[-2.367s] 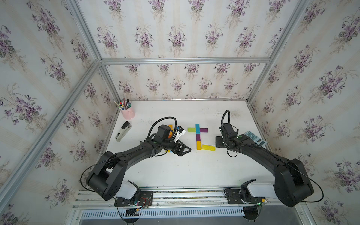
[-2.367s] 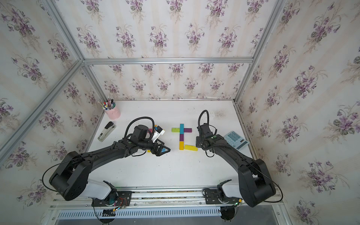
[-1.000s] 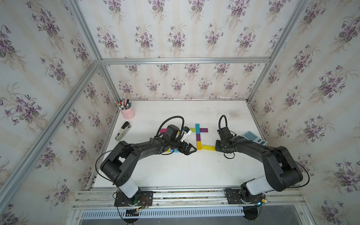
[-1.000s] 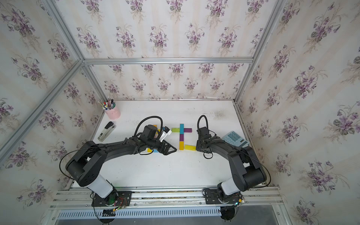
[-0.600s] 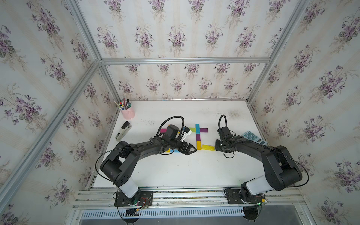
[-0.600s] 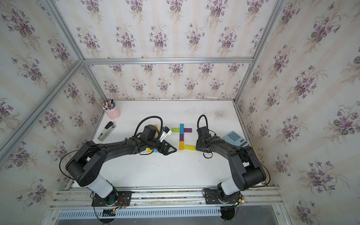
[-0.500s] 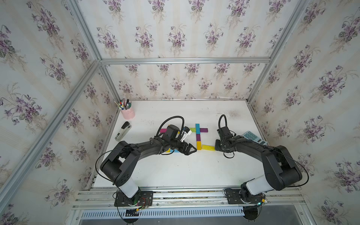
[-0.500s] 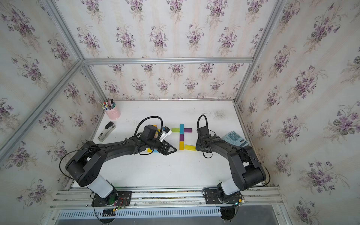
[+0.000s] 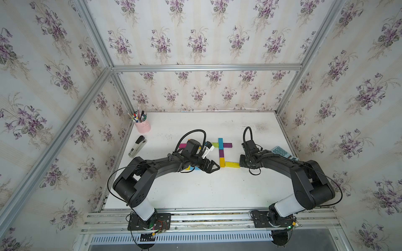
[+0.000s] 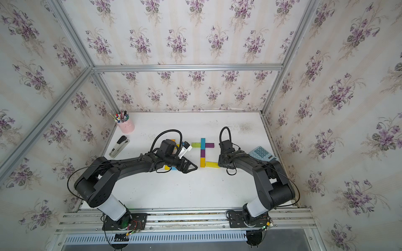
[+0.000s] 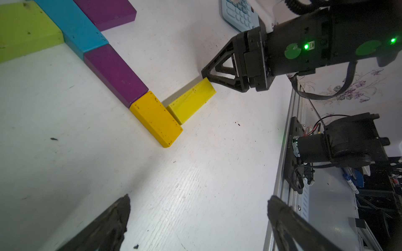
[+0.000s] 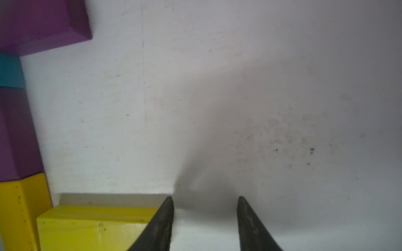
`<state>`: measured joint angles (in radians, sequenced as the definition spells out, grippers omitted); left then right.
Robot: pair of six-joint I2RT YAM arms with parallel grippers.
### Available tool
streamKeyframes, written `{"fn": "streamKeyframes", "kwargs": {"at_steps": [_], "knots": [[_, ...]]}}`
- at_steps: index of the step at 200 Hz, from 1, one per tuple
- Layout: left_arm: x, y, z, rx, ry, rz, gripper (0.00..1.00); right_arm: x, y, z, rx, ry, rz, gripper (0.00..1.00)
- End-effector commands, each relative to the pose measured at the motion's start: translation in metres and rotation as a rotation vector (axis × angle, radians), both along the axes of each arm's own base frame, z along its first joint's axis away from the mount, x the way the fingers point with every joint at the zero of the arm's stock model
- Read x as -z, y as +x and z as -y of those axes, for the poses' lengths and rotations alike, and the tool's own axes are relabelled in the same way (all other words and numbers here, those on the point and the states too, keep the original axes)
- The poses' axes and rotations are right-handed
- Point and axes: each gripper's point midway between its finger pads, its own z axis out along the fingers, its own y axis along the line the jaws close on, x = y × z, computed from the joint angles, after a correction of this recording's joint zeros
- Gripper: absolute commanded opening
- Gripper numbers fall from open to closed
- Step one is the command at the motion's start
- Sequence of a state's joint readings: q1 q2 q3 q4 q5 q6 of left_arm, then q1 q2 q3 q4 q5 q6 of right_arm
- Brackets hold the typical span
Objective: Assemble the letter t with building blocks
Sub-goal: Assemble the building block at the center of the board.
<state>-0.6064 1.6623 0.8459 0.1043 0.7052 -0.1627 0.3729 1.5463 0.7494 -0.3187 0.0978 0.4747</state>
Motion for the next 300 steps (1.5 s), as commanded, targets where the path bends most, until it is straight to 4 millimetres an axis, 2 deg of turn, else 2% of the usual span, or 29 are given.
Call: {"fn": "streamKeyframes", "kwargs": {"at_steps": [1,300], "knots": [[-0.0037,0.0006,0.0026,0.018,-0.011,0.013,1.0,0.0007,-0.0005,0.0031,0.007,-0.017,-0.006,0.48],[-0.0047,-0.001,0.0032,0.029,-0.009,0.017,1.0,-0.0002,0.0072,0.0006,-0.008,-0.029,-0.016,0.51]]}}
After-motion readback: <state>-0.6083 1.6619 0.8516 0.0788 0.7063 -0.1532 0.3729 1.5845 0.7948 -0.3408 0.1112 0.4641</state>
